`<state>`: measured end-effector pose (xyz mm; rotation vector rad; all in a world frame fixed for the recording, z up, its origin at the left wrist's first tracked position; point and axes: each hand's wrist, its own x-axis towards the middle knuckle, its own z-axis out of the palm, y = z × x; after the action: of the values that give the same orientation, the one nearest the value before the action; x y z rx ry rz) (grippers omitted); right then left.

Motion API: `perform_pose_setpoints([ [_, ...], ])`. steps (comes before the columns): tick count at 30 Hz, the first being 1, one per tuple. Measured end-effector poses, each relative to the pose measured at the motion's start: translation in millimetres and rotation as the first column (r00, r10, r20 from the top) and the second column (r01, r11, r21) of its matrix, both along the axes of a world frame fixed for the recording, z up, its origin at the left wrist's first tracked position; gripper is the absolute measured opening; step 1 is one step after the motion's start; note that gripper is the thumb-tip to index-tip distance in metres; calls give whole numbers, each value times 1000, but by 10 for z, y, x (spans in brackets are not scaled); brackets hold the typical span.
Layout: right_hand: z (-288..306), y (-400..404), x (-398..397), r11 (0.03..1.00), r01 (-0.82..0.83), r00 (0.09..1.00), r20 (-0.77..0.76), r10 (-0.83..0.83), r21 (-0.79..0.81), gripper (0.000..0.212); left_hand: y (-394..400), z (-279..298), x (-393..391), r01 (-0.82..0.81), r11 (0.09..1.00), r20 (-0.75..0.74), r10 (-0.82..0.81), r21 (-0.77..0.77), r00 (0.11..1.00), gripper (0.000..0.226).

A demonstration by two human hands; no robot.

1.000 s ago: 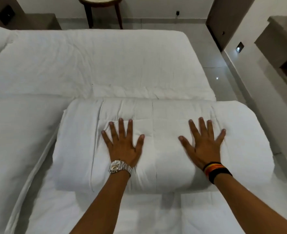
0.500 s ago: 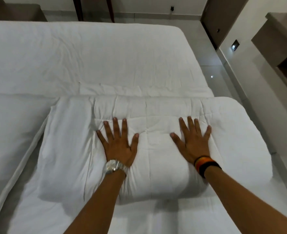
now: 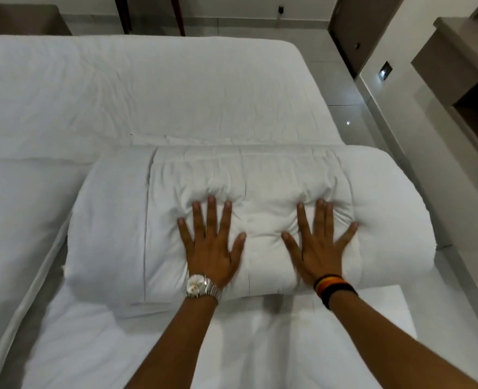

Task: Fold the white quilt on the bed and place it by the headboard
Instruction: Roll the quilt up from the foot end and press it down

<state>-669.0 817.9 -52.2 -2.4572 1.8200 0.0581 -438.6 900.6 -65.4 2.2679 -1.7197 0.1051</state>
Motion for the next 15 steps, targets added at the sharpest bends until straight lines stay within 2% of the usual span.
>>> perform_pose_setpoints([
  [5, 145, -894, 174, 991, -90, 996, -8, 89, -98, 83, -770, 184, 660, -157, 987, 42, 158, -30, 987, 82],
  [11, -392, -1378, 424, 993, -110, 989, -90, 114, 50, 91, -1101, -473, 895, -150, 988, 39, 149, 45, 988, 85],
  [15, -374, -1504, 480, 985, -116, 987, -100, 129, 128, 95, -1184, -505, 889, -170, 982, 52, 166, 80, 985, 86],
])
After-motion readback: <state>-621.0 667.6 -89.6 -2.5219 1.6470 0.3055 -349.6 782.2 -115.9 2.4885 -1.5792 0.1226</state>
